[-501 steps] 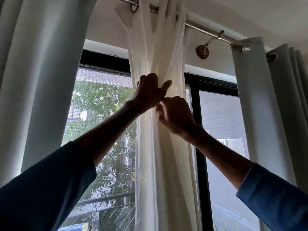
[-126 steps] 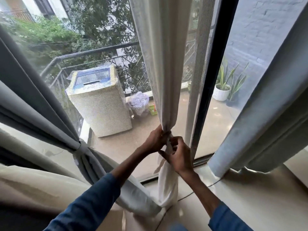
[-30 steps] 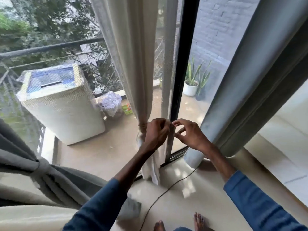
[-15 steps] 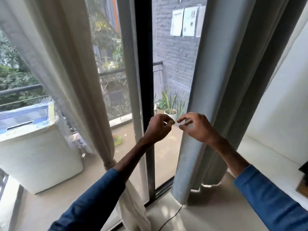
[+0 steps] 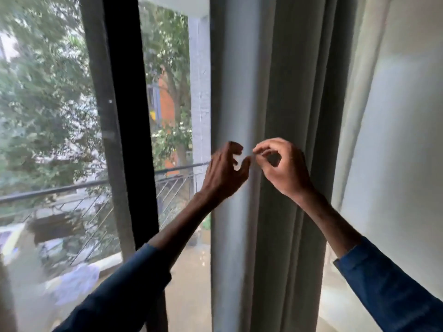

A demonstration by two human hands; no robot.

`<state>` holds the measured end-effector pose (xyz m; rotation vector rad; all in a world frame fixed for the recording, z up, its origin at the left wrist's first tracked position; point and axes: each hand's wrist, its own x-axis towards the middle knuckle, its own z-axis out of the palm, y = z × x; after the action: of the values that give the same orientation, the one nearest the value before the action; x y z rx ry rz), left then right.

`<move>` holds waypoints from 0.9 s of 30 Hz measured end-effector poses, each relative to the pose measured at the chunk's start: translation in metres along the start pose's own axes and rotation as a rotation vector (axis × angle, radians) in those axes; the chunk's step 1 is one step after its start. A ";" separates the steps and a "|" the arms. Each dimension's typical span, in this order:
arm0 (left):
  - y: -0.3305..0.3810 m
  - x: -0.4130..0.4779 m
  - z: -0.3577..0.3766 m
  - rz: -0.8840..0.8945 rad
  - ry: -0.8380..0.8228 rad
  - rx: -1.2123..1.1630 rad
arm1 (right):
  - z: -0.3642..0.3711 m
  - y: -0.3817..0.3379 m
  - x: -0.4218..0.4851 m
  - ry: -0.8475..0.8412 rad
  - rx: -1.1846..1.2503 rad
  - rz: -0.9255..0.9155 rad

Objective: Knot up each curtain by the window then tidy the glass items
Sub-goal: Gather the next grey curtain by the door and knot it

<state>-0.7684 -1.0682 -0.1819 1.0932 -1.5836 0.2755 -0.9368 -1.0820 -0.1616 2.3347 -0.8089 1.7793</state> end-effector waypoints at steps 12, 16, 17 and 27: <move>0.068 0.213 0.028 0.085 0.277 0.161 | -0.047 0.066 0.191 0.218 -0.143 -0.082; 0.077 0.282 0.013 0.146 0.330 0.194 | -0.046 0.076 0.245 0.251 -0.163 -0.149; 0.078 0.296 0.010 0.133 0.346 0.189 | -0.047 0.076 0.255 0.245 -0.149 -0.150; 0.071 0.421 -0.043 0.036 0.192 -0.024 | -0.042 0.035 0.397 0.219 -0.103 0.087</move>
<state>-0.7659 -1.2081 0.2237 0.9905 -1.4323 0.3736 -0.9187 -1.2348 0.2080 2.0259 -0.9537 1.9351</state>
